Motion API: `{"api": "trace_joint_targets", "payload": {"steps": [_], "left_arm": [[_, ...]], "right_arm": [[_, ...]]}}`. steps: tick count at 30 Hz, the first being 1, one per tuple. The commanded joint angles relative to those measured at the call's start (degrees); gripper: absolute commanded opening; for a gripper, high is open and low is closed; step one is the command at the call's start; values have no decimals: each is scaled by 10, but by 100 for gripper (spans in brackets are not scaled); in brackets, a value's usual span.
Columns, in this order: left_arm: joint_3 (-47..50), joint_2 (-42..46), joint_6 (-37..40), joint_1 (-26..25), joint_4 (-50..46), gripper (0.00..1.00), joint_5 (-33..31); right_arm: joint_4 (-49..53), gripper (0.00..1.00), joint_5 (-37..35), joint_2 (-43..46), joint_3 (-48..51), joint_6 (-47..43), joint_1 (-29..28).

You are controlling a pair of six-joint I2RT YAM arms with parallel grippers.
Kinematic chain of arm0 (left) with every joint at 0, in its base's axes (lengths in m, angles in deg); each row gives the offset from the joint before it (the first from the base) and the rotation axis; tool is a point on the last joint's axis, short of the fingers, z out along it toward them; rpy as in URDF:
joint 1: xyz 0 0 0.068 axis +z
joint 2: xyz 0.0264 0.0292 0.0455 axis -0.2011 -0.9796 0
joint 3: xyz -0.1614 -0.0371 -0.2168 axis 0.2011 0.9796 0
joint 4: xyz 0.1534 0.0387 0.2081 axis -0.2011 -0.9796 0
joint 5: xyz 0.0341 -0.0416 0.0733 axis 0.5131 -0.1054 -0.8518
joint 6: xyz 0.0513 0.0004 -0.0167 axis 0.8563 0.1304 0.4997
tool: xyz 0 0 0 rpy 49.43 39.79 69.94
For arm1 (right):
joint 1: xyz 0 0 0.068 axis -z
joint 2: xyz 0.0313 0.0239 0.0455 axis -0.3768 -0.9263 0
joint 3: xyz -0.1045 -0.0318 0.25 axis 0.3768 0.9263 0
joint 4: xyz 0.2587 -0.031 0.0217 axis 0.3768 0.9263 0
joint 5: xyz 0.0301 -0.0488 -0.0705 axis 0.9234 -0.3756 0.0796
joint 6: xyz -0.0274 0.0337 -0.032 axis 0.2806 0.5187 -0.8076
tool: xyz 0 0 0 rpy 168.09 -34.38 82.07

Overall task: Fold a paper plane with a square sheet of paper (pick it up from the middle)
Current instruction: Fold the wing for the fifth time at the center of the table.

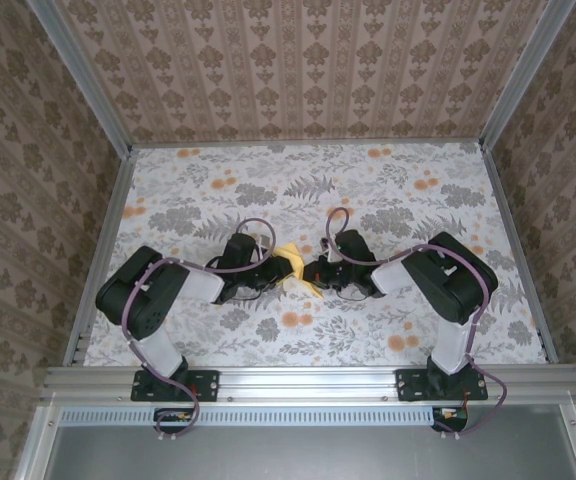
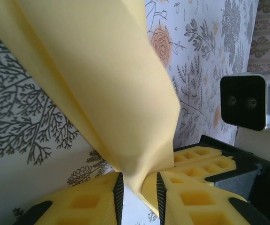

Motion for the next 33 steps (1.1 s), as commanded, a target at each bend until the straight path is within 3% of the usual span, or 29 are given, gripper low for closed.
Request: {"api": "trace_joint_targets", "payload": {"steps": [1,16,24,33], "left_arm": [[-8,-6,9,-3,25,28,13],[-39,-41,18,-3,39,25,28],[-47,-75,17,0,15,18,-5],[-53,-79,10,6,-34,16,-15]], "right_arm": [[-9,0,7,-13,12,28,8],[8,0,14,-22,13,43,15],[19,0,14,-18,10,21,15],[75,27,31,31,-9,-45,15]]}}
